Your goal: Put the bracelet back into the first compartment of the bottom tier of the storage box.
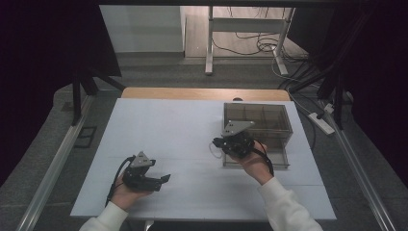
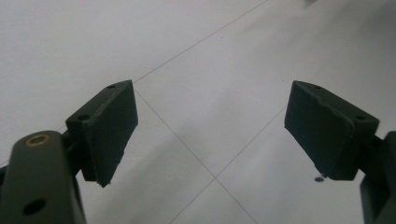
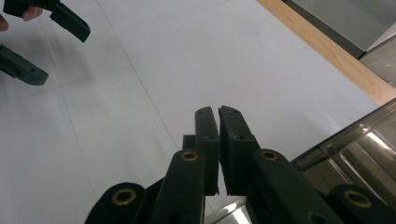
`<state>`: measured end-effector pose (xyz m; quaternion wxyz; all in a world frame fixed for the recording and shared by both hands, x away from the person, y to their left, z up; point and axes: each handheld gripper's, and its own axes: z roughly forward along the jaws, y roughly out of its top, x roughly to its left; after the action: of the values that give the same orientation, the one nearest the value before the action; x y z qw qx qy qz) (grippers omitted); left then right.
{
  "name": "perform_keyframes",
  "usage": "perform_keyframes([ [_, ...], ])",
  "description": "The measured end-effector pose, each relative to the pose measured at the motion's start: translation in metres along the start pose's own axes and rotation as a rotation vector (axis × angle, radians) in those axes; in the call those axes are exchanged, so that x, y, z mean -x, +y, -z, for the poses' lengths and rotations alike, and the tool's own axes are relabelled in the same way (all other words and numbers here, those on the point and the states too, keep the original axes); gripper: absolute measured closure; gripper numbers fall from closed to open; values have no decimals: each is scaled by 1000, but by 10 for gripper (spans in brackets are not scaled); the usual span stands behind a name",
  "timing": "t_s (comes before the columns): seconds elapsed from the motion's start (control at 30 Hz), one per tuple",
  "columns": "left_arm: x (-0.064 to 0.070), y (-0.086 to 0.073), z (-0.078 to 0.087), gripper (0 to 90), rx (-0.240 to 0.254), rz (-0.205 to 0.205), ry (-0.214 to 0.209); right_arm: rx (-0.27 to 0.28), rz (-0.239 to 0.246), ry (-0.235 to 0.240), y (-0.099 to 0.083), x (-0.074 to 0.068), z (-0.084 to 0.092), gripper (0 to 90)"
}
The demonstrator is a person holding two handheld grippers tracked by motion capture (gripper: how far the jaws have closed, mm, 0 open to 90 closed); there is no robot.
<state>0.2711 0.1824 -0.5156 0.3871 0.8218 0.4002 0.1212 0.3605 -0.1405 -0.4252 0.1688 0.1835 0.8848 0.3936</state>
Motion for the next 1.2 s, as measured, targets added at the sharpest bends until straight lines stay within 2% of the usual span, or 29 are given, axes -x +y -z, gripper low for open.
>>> perform_keyframes([
  [0.57,0,0,-1,173,-2,1,1,-13,-20,-40,-14,12,15,862],
  [1.2,0,-1,-2,173,-6,2,3,5,-45,-54,-31,20,28,862],
])
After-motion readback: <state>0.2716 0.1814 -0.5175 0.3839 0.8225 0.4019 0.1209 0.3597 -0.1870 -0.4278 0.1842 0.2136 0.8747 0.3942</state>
